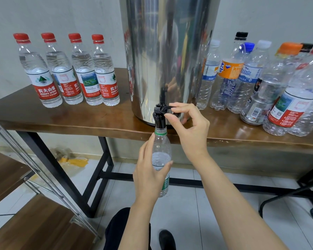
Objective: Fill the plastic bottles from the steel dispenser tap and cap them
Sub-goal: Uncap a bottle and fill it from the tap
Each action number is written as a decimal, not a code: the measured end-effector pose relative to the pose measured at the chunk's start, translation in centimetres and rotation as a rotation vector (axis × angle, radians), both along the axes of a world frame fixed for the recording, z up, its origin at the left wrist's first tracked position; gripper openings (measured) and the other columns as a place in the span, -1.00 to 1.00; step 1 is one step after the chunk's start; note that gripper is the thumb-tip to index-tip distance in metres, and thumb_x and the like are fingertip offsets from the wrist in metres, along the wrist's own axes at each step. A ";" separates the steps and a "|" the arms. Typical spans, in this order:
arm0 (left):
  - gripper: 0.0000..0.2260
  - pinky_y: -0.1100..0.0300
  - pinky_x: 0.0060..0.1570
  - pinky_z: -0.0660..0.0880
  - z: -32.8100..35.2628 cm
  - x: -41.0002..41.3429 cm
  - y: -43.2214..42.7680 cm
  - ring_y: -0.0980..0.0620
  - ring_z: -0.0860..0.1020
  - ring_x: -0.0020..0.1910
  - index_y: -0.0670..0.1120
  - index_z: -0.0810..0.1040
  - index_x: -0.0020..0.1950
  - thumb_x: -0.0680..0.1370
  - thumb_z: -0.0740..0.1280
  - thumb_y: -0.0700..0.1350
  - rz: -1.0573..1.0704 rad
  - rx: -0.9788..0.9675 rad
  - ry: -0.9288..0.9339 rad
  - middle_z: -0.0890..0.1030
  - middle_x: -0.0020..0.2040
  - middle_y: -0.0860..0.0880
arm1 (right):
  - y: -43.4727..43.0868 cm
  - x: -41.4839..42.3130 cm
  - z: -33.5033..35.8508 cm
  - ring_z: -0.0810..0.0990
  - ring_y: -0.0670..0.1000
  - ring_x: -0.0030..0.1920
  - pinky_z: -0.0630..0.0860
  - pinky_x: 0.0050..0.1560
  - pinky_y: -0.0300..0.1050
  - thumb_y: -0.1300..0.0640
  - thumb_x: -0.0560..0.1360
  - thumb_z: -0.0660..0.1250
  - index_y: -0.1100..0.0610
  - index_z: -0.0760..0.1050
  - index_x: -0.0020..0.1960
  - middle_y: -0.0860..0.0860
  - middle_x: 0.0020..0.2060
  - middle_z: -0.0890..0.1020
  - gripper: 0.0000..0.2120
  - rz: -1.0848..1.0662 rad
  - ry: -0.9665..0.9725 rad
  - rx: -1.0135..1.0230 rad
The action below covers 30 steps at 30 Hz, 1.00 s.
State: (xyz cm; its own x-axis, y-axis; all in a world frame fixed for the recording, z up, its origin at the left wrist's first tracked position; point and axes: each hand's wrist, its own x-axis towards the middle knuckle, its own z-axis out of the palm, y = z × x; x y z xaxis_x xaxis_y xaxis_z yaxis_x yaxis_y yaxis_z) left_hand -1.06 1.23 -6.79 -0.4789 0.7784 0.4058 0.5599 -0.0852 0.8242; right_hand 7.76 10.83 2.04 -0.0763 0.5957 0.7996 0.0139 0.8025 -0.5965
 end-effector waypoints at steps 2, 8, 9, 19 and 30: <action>-0.18 0.21 0.07 0.41 0.0 0.0 0.0 0.39 0.31 0.27 0.28 0.16 0.54 0.42 0.55 -0.02 -0.005 0.001 -0.009 0.32 0.43 0.27 | 0.0 0.0 0.0 0.55 0.06 -0.21 0.51 -0.17 -0.03 0.03 0.47 0.45 0.02 0.56 -0.06 -0.16 0.03 0.66 -0.88 0.000 0.001 -0.002; -0.17 0.22 0.10 0.43 -0.1 -0.1 0.1 0.34 0.33 0.29 0.28 0.16 0.54 0.42 0.55 -0.04 -0.006 0.003 -0.011 0.33 0.43 0.25 | 0.0 0.0 0.0 0.53 -0.01 -0.22 0.50 -0.18 -0.07 0.04 0.46 0.45 0.04 0.56 -0.07 -0.17 0.02 0.65 -0.88 0.000 0.006 -0.012; -0.17 0.23 0.10 0.42 -0.1 -0.1 0.1 0.35 0.32 0.29 0.28 0.16 0.54 0.42 0.55 -0.04 -0.006 0.006 -0.010 0.33 0.43 0.25 | -0.1 0.0 0.1 0.53 -0.02 -0.22 0.50 -0.18 -0.08 0.04 0.46 0.45 0.04 0.56 -0.07 -0.18 0.02 0.65 -0.88 0.001 0.006 -0.014; -0.17 0.45 0.02 0.33 -0.1 -0.1 0.1 0.47 0.32 0.26 0.34 0.14 0.52 0.42 0.55 -0.04 -0.018 0.007 -0.013 0.33 0.42 0.29 | -0.1 0.0 0.1 0.53 0.00 -0.23 0.50 -0.18 -0.11 0.03 0.46 0.45 -0.01 0.55 -0.07 -0.21 0.03 0.64 -0.89 0.002 0.000 -0.018; -0.17 0.31 0.07 0.38 -0.2 -0.2 0.1 0.40 0.32 0.29 0.29 0.16 0.54 0.42 0.55 -0.04 -0.008 0.010 -0.007 0.33 0.43 0.26 | -0.1 0.0 0.1 0.53 0.02 -0.23 0.48 -0.17 -0.17 0.05 0.46 0.46 0.00 0.55 -0.06 -0.16 0.03 0.65 -0.89 0.009 0.005 -0.014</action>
State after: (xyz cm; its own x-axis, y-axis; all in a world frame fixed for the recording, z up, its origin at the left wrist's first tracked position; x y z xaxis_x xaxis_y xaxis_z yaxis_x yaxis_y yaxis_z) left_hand -1.24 1.34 -7.02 -0.4759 0.7780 0.4100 0.5531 -0.0977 0.8274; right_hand 7.76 10.71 2.12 -0.0779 0.6060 0.7917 0.0038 0.7943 -0.6076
